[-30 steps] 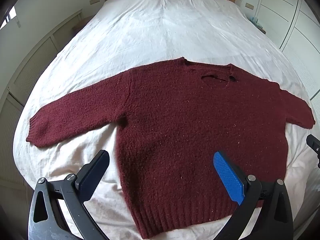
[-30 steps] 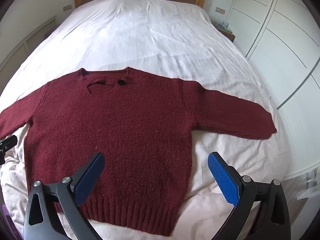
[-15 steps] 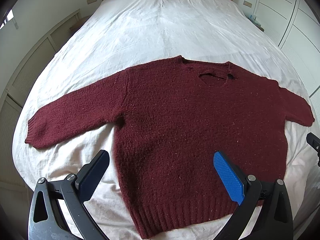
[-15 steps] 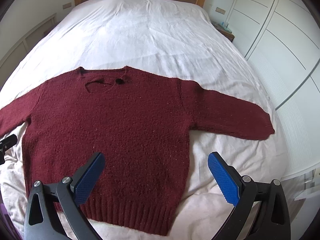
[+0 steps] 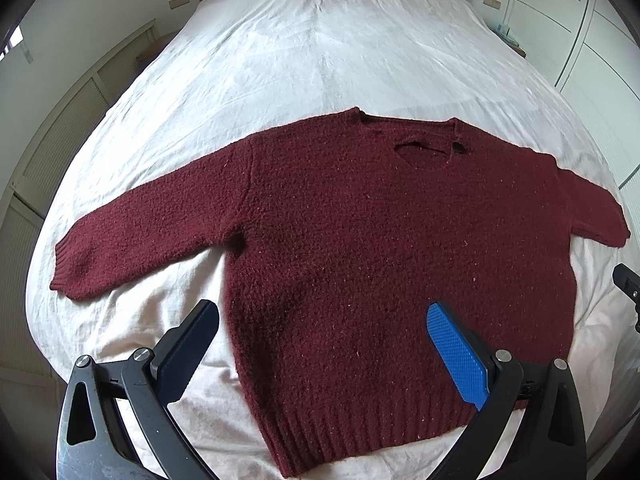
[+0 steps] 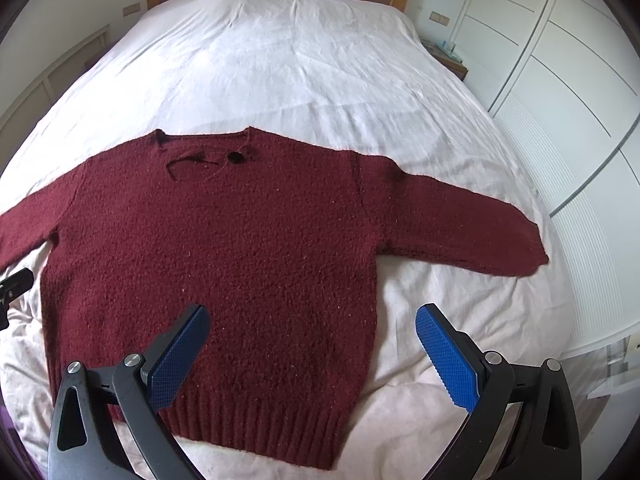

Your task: Fold small clothes

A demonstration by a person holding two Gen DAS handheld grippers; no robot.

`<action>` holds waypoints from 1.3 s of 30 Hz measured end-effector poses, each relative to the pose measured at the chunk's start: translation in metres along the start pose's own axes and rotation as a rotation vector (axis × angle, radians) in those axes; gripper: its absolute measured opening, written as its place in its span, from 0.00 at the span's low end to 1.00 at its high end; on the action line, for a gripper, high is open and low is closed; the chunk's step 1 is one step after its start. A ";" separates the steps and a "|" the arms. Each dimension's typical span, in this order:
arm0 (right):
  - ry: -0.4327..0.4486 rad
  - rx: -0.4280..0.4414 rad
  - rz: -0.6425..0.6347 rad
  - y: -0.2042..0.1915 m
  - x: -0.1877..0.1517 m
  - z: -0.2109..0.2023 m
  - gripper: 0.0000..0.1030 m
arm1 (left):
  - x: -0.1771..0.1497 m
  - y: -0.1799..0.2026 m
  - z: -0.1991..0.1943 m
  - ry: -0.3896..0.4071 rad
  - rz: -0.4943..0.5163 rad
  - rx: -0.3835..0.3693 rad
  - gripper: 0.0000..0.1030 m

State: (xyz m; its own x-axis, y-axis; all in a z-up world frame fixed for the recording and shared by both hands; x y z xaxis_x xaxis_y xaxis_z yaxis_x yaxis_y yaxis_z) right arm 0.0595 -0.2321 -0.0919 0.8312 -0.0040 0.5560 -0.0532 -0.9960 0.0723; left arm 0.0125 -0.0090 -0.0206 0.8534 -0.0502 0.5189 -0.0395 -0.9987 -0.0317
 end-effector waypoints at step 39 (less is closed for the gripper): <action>-0.004 0.005 -0.005 -0.003 -0.001 -0.001 0.99 | 0.001 0.004 0.000 -0.002 0.038 0.004 0.99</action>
State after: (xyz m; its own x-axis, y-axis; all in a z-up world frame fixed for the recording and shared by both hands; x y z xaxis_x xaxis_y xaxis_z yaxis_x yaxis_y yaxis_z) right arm 0.0583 -0.2290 -0.0922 0.8337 0.0010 0.5522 -0.0458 -0.9964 0.0710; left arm 0.0129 -0.0133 -0.0201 0.8521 -0.0881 0.5159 -0.0697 -0.9961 -0.0550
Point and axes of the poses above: each gripper's, at about its wrist camera, not at the fingertips, and z roughly the way its jaws point, y to its right, x to its top, the point moved 2 cm from there along z, roughly the way its jaws point, and after that the axes turned 6 degrees about y, right-handed, at the moved point
